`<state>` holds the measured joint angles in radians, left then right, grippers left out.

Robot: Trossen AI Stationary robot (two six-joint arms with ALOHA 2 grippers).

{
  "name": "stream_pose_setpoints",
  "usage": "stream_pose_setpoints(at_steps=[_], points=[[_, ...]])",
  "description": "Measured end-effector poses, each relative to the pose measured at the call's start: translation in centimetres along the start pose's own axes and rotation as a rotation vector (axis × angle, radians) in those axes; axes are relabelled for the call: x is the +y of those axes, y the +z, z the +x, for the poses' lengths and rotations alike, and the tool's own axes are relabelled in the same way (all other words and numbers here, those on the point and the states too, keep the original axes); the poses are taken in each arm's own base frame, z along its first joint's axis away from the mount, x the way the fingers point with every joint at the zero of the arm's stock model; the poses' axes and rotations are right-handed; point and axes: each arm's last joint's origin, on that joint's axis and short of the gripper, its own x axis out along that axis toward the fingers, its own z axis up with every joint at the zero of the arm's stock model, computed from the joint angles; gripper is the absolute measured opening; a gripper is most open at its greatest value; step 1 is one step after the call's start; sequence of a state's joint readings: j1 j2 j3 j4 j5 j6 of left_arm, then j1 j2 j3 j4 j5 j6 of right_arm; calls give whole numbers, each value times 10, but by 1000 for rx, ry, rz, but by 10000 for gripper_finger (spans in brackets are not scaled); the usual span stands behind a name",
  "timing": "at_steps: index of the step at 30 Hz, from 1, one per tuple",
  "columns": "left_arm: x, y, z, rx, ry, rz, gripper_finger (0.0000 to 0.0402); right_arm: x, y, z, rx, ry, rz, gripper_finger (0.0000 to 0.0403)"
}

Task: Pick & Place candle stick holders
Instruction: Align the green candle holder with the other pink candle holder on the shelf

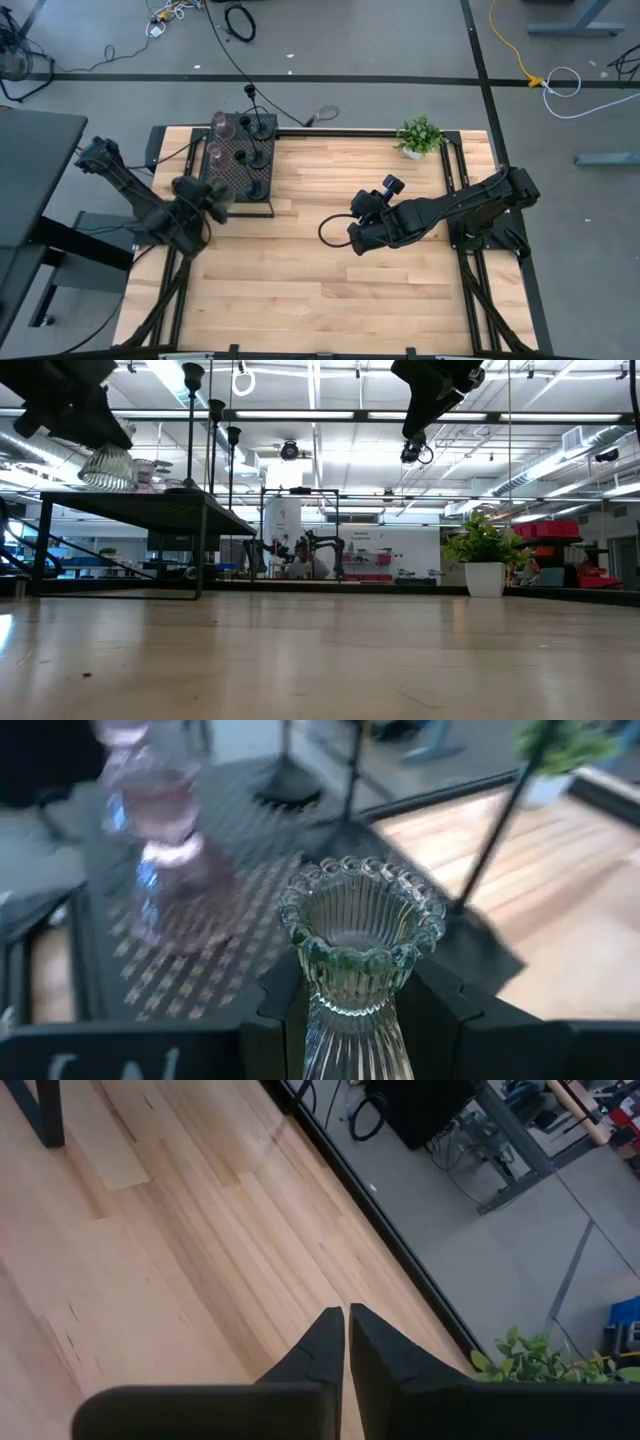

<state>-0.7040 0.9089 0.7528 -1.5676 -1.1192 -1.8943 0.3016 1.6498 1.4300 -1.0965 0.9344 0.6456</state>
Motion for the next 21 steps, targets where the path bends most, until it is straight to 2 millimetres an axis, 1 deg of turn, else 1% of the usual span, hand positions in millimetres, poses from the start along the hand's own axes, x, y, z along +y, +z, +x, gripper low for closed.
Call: stream_pose_setpoints(at_steps=[2,4,12,21], points=[[1,1,3,19,40,-18,118,0,0,0,-1,1,2,22],[1,3,5,0,58,-23,118,0,1,0,-9,-6,5,22],[4,6,16,-4,165,-8,118,0,1,0,-20,-18,7,22],[6,7,20,19,212,-15,118,0,1,0,-20,-18,6,22]])
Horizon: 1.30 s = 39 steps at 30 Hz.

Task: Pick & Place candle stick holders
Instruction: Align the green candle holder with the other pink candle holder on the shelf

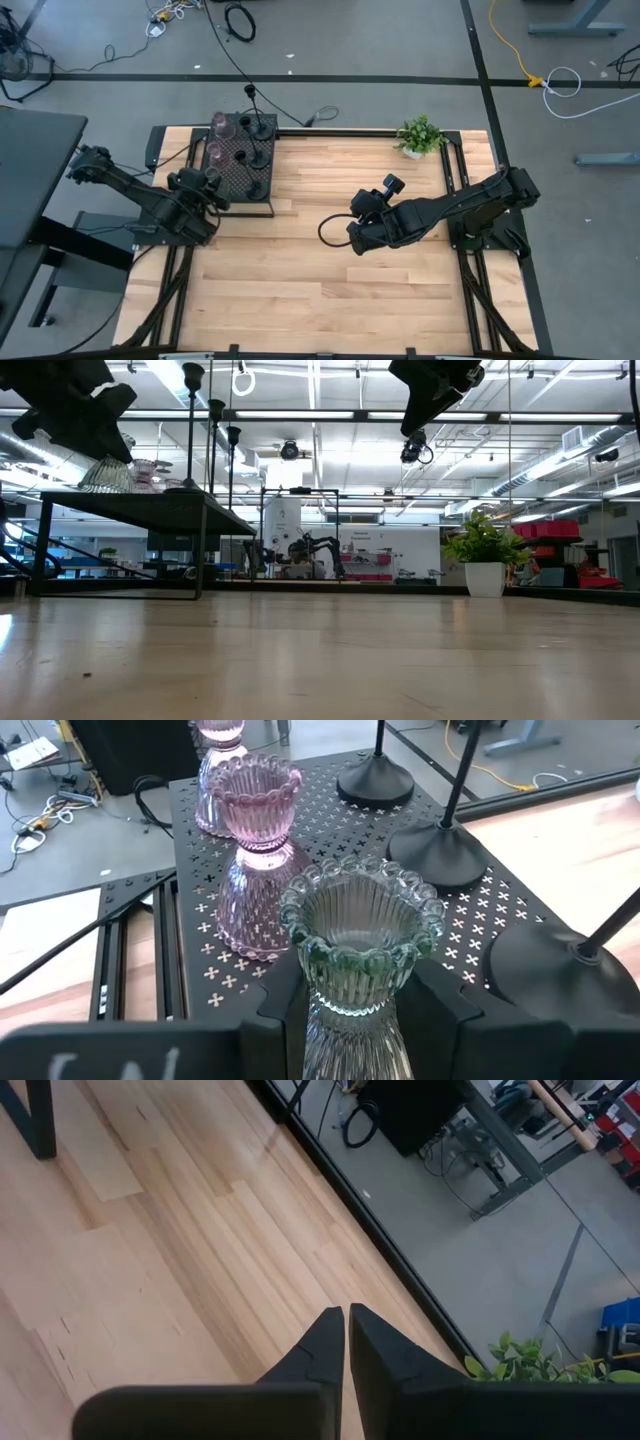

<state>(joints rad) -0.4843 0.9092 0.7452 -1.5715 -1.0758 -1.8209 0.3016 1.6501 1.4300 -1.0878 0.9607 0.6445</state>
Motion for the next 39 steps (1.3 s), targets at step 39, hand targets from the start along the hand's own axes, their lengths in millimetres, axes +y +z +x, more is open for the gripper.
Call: stream_pose_setpoints(at_steps=[39], points=[[0,-1,0,30,6,53,171,0,1,0,-17,-10,14,22]])
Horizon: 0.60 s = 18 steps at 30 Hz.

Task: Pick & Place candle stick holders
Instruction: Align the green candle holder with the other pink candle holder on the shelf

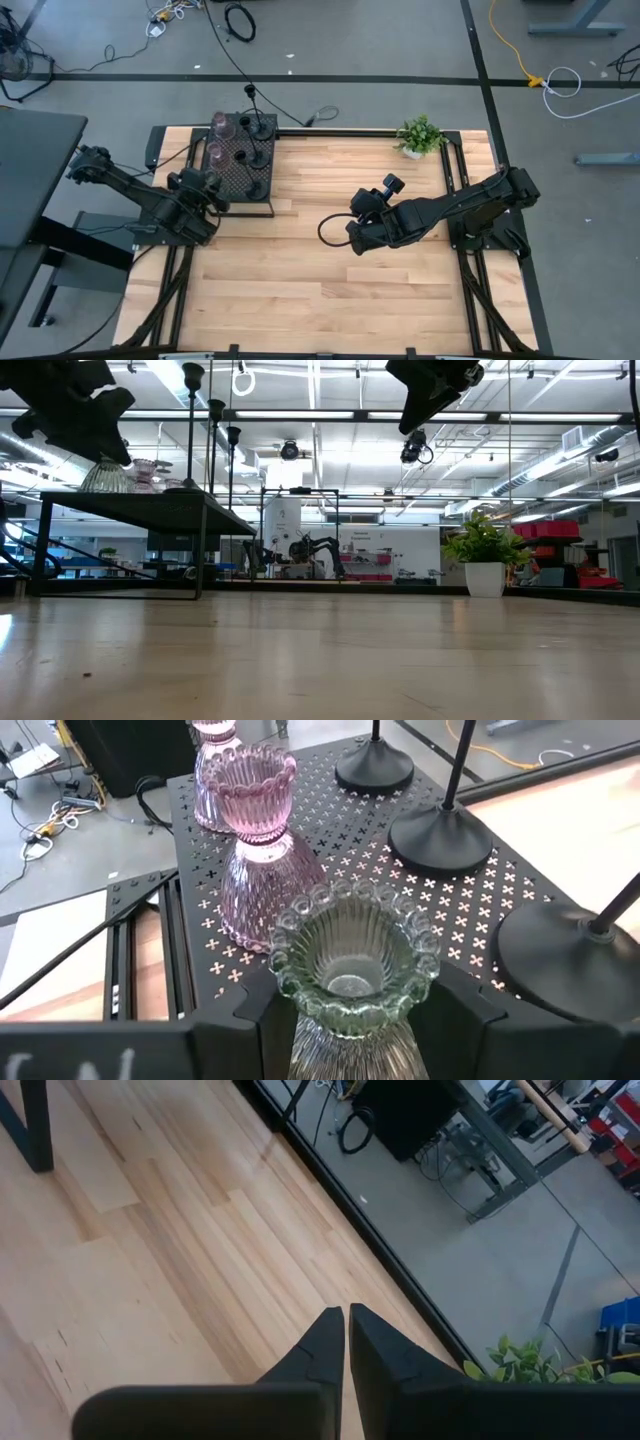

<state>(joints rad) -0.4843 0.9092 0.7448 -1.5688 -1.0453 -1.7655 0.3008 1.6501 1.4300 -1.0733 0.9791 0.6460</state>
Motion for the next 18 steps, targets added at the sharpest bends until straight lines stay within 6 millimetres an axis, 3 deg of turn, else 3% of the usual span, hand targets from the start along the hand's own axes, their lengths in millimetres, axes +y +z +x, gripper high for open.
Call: stream_pose_setpoints(at_steps=[18], points=[[0,0,0,0,-1,48,167,1,1,0,-6,4,10,22]])
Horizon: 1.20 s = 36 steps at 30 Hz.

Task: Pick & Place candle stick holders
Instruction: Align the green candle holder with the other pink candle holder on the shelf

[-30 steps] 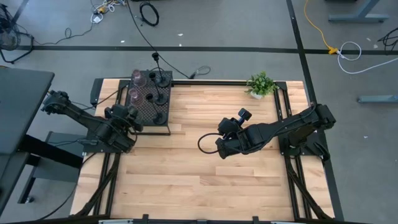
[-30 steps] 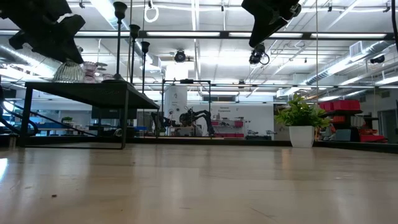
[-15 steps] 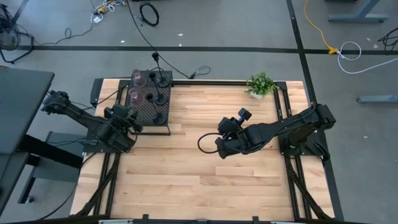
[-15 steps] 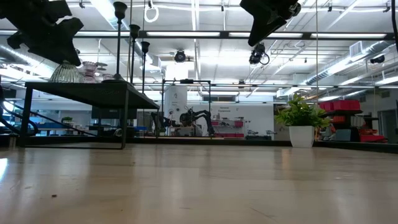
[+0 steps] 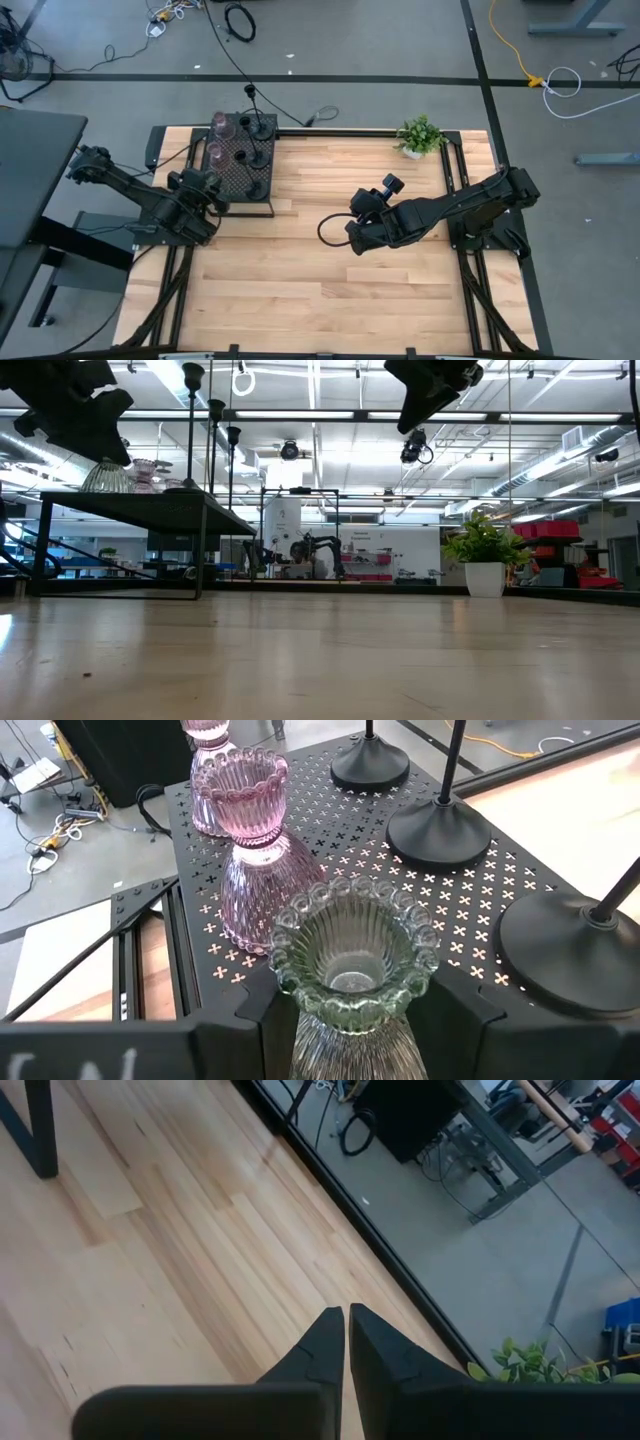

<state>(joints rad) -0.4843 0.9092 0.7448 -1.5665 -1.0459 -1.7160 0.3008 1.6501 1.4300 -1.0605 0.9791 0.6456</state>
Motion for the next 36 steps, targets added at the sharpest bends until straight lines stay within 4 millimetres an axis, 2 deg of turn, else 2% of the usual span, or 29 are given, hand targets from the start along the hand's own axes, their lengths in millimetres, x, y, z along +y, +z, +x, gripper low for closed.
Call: stream_pose_setpoints(at_steps=[36], points=[[0,0,0,-8,-1,13,167,0,0,0,-2,1,2,22]])
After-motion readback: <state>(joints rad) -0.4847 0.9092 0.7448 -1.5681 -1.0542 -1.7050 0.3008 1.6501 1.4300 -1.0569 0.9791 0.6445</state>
